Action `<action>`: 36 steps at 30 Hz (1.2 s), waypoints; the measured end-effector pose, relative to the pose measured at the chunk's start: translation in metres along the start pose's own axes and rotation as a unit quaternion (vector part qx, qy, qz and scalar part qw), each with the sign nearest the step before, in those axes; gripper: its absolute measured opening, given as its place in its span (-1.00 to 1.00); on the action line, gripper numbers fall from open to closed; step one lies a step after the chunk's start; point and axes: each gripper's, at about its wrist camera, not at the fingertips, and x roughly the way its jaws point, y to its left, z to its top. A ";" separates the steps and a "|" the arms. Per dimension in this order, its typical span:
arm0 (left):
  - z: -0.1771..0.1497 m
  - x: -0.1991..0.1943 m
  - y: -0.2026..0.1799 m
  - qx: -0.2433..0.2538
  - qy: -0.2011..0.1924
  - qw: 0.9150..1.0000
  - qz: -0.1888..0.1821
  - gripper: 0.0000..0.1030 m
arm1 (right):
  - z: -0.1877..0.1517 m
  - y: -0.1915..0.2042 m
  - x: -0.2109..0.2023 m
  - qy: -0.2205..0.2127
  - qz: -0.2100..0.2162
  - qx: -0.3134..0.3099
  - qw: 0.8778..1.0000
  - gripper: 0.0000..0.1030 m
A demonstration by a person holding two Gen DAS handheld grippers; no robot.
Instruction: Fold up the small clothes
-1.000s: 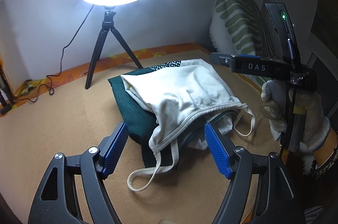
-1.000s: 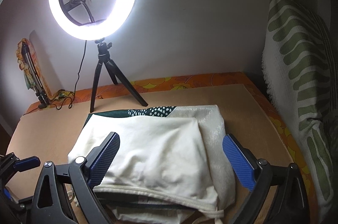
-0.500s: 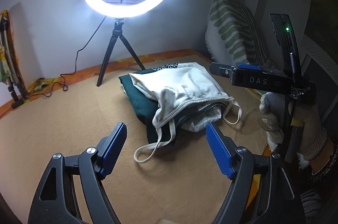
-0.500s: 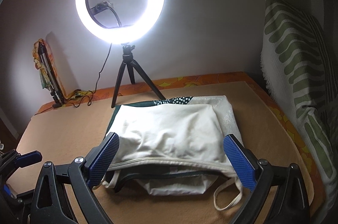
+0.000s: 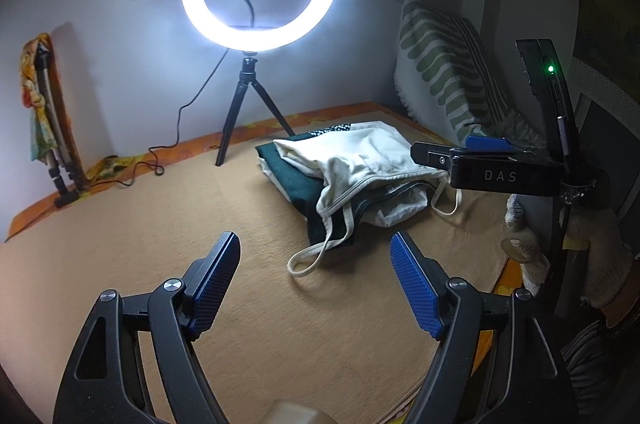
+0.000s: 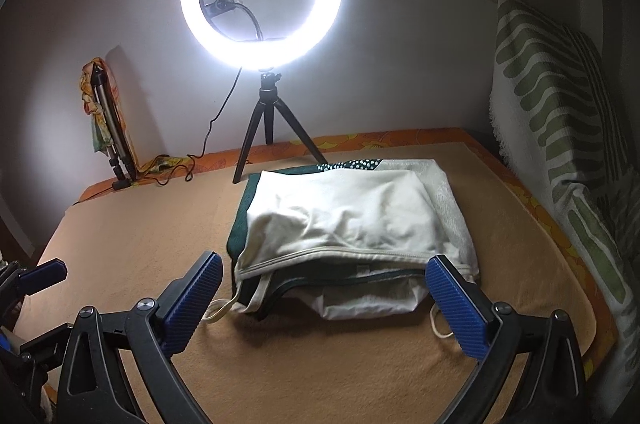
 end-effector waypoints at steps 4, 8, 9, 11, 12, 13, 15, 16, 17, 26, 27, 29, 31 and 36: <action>-0.010 -0.005 0.007 -0.006 0.001 1.000 0.006 0.63 | -0.010 0.004 -0.004 -0.001 -0.006 0.009 1.000 0.99; -0.017 -0.007 0.011 -0.015 0.005 1.000 0.023 0.63 | -0.018 0.006 -0.007 -0.001 -0.010 0.019 1.000 0.99; -0.019 -0.007 0.012 -0.018 0.004 1.000 0.024 0.63 | -0.020 0.006 -0.008 0.000 -0.012 0.021 1.000 0.99; -0.020 -0.008 0.013 -0.020 0.002 1.000 0.022 0.63 | -0.023 0.008 -0.008 -0.002 -0.022 0.020 1.000 0.99; -0.021 -0.009 0.014 -0.020 0.001 1.000 0.022 0.63 | -0.024 0.009 -0.009 -0.004 -0.029 0.019 0.999 0.99; -0.022 -0.011 0.014 -0.019 0.000 1.000 0.022 0.63 | -0.025 0.010 -0.010 -0.006 -0.034 0.018 0.999 0.99; -0.023 -0.013 0.014 -0.017 0.001 1.000 0.024 0.63 | -0.027 0.012 -0.013 -0.010 -0.039 0.017 0.999 0.99; -0.023 -0.014 0.014 -0.017 0.002 1.000 0.026 0.65 | -0.028 0.013 -0.014 -0.010 -0.038 0.018 0.999 0.99; -0.023 -0.014 0.015 -0.018 0.003 0.999 0.028 0.67 | -0.028 0.014 -0.015 -0.011 -0.038 0.017 0.999 0.99; -0.026 -0.026 0.011 -0.017 -0.004 0.998 0.052 0.99 | -0.031 0.024 -0.026 -0.032 -0.046 0.013 0.998 0.99; -0.026 -0.027 0.012 -0.020 -0.004 0.999 0.049 0.99 | -0.031 0.025 -0.026 -0.032 -0.045 0.012 0.998 0.99; -0.028 -0.028 0.013 -0.026 -0.001 0.999 0.047 0.99 | -0.032 0.027 -0.026 -0.032 -0.047 0.010 0.998 0.99; -0.030 -0.028 0.014 -0.027 0.003 0.999 0.047 0.99 | -0.033 0.030 -0.026 -0.032 -0.046 0.008 0.998 0.99; -0.033 -0.031 0.016 -0.030 0.002 0.998 0.050 0.99 | -0.034 0.033 -0.028 -0.033 -0.046 0.008 0.998 0.99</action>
